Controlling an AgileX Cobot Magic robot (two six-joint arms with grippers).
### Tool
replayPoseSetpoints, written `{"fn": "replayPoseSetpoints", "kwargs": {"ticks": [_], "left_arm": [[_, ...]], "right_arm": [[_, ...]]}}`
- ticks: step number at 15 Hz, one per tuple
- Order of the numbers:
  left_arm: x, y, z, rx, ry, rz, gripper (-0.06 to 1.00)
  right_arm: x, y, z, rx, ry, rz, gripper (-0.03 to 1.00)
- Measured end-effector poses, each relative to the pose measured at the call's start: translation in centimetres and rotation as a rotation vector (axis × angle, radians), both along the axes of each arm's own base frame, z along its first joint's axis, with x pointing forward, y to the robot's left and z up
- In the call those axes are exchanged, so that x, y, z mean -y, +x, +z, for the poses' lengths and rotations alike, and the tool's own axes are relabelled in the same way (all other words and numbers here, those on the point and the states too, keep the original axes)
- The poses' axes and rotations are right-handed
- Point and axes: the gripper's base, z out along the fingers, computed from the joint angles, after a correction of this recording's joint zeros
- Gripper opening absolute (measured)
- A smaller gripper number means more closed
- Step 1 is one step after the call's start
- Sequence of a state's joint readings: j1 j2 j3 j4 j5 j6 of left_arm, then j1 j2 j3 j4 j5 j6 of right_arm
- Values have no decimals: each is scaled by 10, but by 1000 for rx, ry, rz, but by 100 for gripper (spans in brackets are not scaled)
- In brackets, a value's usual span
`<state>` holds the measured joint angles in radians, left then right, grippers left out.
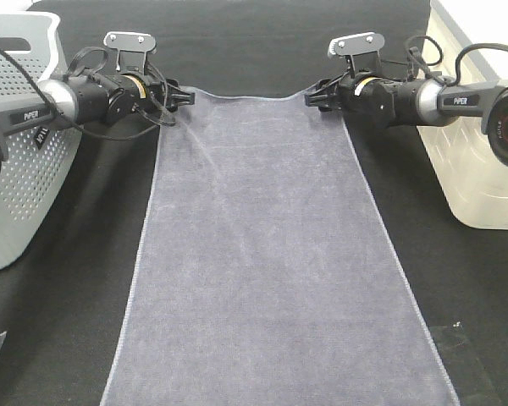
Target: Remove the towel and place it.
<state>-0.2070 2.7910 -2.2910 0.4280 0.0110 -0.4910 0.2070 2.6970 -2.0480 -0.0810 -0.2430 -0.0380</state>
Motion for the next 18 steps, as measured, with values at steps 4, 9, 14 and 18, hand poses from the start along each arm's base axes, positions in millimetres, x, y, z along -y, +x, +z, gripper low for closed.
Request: {"fn": "replayPoseSetpoints", "kwargs": {"ticks": [4, 9, 14, 18], "left_arm": [[0, 0, 0, 0, 0, 0, 61], [0, 1, 20, 22, -2, 5, 62], [-5, 0, 54, -11, 23, 53, 68], [-4, -8, 99, -46, 47, 98, 68]], "right_arm": [[1, -1, -3, -40, -10, -3, 70], [2, -4, -8, -112, -28, -9, 86], [3, -7, 29, -175, -47, -19, 87], [5, -14, 80, -227, -35, -38, 87]]}}
